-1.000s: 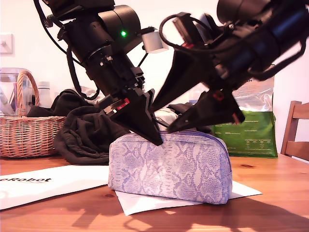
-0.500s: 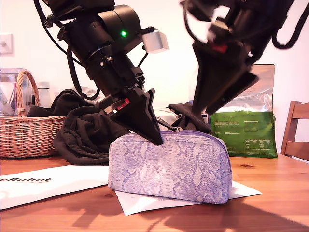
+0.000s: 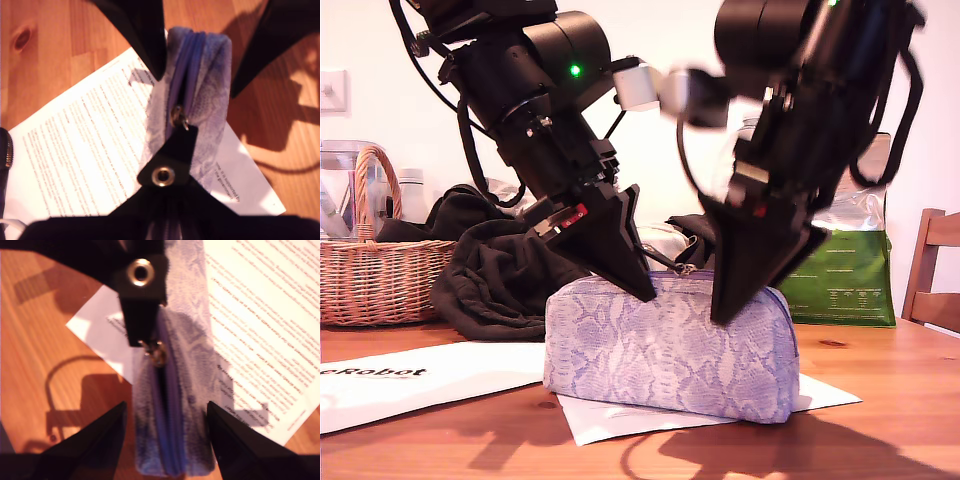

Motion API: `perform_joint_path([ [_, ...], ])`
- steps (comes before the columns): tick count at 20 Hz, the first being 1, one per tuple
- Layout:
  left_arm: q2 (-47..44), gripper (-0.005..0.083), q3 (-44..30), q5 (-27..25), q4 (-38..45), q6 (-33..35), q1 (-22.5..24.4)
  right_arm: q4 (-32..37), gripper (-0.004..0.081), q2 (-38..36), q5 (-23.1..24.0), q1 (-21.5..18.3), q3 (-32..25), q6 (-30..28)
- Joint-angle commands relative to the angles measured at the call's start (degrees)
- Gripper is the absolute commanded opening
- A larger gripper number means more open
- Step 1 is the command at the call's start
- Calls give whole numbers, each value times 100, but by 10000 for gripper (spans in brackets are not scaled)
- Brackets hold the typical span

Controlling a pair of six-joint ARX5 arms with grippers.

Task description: Open the zipper in the zip bag in front of you

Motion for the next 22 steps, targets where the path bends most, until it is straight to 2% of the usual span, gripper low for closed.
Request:
perform_joint_path([
  [1, 162, -24, -44, 13, 22, -35, 7, 9, 444, 74, -81, -87, -74, 4],
  [3, 162, -24, -44, 15, 22, -35, 31, 92, 425, 74, -450, -208, -74, 7],
  [4, 162, -24, -44, 13, 20, -35, 31, 153, 387, 74, -553, -247, -74, 7],
  [8, 162, -24, -44, 83, 17, -42, 151, 299, 164, 79, -890, -282, -74, -52],
  [11, 160, -24, -44, 476, 15, -188, 308, 374, 33, 87, -986, -284, -74, -175],
  [13, 160, -24, -44, 522, -24, -238, 378, 415, -13, 87, -962, -289, -74, -177],
  [15, 160, -15, -44, 581, -24, -254, 428, 463, -13, 87, -894, -321, -74, -170],
  [16, 160, 47, -44, 581, -24, -302, 442, 494, -13, 87, -887, -321, -74, -175],
  [18, 157, 266, -44, 579, -61, -341, 442, 518, -13, 87, -852, -321, -74, -177],
  [19, 146, 332, -42, 570, -122, -337, 442, 518, -13, 87, -813, -321, -74, -195],
  [22, 103, 360, -42, 437, -313, -343, 442, 522, -13, 87, -741, -321, -74, -197],
])
